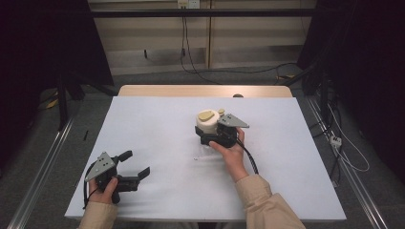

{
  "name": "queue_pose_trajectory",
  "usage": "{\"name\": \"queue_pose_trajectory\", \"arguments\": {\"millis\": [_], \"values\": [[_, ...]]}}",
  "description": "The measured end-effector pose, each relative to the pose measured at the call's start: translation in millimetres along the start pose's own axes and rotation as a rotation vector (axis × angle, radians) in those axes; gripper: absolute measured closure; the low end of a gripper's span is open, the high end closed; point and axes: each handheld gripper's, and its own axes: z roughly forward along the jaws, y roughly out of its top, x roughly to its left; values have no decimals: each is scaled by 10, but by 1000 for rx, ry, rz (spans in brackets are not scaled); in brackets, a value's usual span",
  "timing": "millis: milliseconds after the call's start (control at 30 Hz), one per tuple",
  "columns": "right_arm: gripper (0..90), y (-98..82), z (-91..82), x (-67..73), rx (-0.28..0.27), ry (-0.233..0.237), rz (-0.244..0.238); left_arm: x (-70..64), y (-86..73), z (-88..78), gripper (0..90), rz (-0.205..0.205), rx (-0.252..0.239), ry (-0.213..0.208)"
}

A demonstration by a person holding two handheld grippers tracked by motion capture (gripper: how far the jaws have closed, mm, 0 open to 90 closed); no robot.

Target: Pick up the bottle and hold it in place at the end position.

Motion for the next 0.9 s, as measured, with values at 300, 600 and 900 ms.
{"name": "queue_pose_trajectory", "arguments": {"millis": [300,600,900], "values": [[72,26,24,-9,-4,5,3,-1,-1,-1,30,-2,-7,2],[72,15,60,-21,-2,2,-4,2,-7,0,31,-5,-7,2],[72,-11,97,-31,7,-5,-10,1,-8,2,30,-5,-8,0]]}}
